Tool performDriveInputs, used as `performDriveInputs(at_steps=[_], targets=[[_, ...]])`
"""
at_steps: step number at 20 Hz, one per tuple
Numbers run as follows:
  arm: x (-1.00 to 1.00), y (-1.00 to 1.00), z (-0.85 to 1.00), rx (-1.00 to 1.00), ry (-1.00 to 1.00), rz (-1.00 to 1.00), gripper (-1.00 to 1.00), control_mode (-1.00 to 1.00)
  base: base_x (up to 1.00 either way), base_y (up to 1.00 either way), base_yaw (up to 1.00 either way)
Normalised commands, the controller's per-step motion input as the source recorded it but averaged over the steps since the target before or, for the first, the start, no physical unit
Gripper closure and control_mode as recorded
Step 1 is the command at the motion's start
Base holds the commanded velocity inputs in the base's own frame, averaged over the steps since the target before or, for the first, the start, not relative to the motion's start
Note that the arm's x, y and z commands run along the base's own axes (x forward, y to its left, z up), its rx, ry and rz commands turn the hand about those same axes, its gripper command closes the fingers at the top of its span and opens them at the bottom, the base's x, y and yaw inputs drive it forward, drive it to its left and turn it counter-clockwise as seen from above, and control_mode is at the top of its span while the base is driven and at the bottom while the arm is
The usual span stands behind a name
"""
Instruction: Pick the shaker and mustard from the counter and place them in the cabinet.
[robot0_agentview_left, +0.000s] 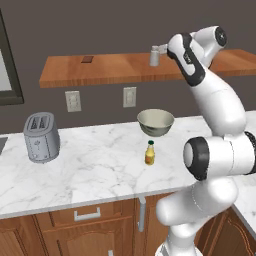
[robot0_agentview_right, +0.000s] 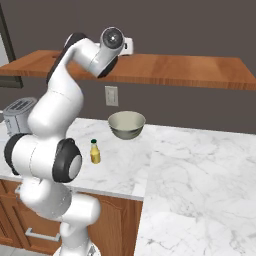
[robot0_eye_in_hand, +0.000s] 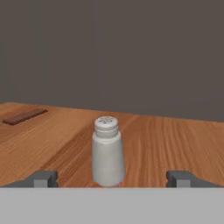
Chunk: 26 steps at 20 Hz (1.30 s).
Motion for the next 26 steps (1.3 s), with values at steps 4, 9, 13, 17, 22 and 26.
performDriveInputs(at_steps=[4,9,13,17,22,26], targets=[[-1.0,-0.4,-0.22,0.0,-0.05,0.0,-1.0,-1.0,0.0,0.0,0.0],[-1.0,-0.25,-0.39,-0.01,-0.03,0.0,-1.0,-1.0,0.0,0.0,0.0],[-1.0,-0.15,-0.58,-0.04,0.0,0.01,-1.0,-1.0,0.0,0.0,0.0],[-0.98,-0.08,-0.81,-0.08,-0.06,0.06,-1.0,-1.0,0.0,0.0,0.0],[-0.56,0.0,-0.86,-0.04,-0.05,0.28,-1.0,-1.0,0.0,0.0,0.0],[-0.31,0.0,-0.87,-0.02,0.0,0.36,-1.0,-1.0,0.0,0.0,0.0]])
